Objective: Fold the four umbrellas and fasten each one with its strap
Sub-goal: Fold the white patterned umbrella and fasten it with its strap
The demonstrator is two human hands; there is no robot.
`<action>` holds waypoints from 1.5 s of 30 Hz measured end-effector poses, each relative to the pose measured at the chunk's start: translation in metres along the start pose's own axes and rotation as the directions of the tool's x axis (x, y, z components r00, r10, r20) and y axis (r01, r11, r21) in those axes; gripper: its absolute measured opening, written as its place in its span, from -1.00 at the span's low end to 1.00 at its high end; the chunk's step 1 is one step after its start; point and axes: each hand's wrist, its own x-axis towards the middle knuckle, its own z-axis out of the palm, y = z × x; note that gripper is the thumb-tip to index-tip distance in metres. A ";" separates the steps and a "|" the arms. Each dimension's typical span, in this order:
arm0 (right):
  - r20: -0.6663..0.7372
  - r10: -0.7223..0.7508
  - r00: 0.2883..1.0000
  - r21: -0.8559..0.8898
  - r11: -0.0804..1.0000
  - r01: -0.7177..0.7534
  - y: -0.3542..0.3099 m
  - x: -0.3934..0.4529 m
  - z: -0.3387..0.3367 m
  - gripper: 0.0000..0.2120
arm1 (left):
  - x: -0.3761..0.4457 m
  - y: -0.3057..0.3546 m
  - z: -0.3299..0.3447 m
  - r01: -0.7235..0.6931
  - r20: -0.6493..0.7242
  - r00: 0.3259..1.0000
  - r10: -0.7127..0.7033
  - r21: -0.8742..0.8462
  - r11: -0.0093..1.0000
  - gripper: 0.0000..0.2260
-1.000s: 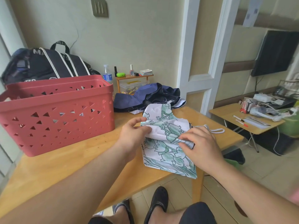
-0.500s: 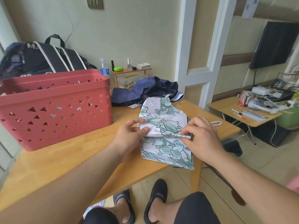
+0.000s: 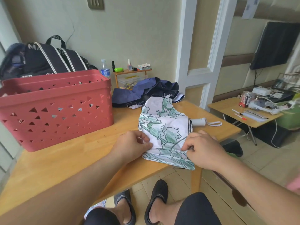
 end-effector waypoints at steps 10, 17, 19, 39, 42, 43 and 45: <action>-0.107 -0.082 0.991 -0.018 0.997 0.081 -0.066 0.055 0.008 -0.48 | 0.002 0.002 0.003 -0.021 0.024 1.000 0.018 0.136 0.991 -0.77; 0.235 0.013 0.972 -0.099 0.995 0.010 -0.052 0.054 0.039 -0.29 | 0.020 0.023 -0.029 -0.182 0.152 0.979 0.135 0.362 0.914 -0.82; 0.236 0.015 0.972 -0.089 0.996 0.006 -0.054 0.054 0.036 -0.29 | 0.026 0.037 -0.023 -0.333 0.034 0.940 0.340 0.318 0.888 -0.79; 0.348 0.023 0.937 -0.153 0.988 0.033 0.001 0.017 0.009 -0.33 | 0.012 0.005 0.007 -0.410 0.493 0.863 0.110 0.557 0.722 -0.45; 0.388 0.054 0.920 -0.199 0.980 0.027 0.006 0.018 -0.007 -0.36 | 0.008 0.003 0.007 -0.404 0.487 0.867 0.110 0.555 0.728 -0.45; 0.386 0.081 0.919 -0.241 0.970 0.016 0.003 0.021 -0.017 -0.43 | 0.008 0.003 0.008 -0.402 0.483 0.869 0.112 0.554 0.729 -0.45; 0.275 0.105 0.956 -0.319 0.948 -0.013 -0.011 0.026 -0.036 -0.67 | 0.009 0.003 0.008 -0.396 0.485 0.869 0.104 0.553 0.733 -0.45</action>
